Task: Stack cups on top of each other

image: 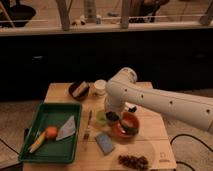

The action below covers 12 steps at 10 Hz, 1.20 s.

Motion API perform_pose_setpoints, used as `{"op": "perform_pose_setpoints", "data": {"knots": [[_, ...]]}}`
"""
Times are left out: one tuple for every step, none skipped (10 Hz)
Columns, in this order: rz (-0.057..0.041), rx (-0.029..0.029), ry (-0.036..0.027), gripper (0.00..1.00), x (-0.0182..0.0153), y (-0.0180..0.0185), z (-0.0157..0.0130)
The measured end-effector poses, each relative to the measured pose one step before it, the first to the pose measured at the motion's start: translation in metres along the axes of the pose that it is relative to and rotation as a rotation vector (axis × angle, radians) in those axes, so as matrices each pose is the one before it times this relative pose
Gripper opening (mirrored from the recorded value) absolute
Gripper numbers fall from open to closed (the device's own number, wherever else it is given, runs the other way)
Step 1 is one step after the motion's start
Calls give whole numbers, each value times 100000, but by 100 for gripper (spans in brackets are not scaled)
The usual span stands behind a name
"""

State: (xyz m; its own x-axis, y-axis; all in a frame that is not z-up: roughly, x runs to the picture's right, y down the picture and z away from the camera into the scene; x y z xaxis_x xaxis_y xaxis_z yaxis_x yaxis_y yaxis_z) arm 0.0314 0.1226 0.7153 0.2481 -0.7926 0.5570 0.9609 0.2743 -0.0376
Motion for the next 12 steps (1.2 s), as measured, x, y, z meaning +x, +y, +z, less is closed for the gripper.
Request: {"op": "perform_pose_setpoints", "data": {"knots": [[-1227,113,910,0,254,-1110,-727],[-284,-640,175,0,160,-179,-367],[-346,-506,485,0,286,-104,-184],[-833,163,184,0,202,-498,-91],[-626,269,-30,0,266,-464,-68],[-363,-271,155,0,289,-129,-18],[-540,4,-199,0,254,-326,61],[-720,74,-84,0,237,-429,66],[-961,180,-75,0,286,-554,65],[-763,-3,-145,0,275,-390,88],[-694,-323,-385,0,236,-266,83],[-665,251,-183,0,318,-346,147]]}}
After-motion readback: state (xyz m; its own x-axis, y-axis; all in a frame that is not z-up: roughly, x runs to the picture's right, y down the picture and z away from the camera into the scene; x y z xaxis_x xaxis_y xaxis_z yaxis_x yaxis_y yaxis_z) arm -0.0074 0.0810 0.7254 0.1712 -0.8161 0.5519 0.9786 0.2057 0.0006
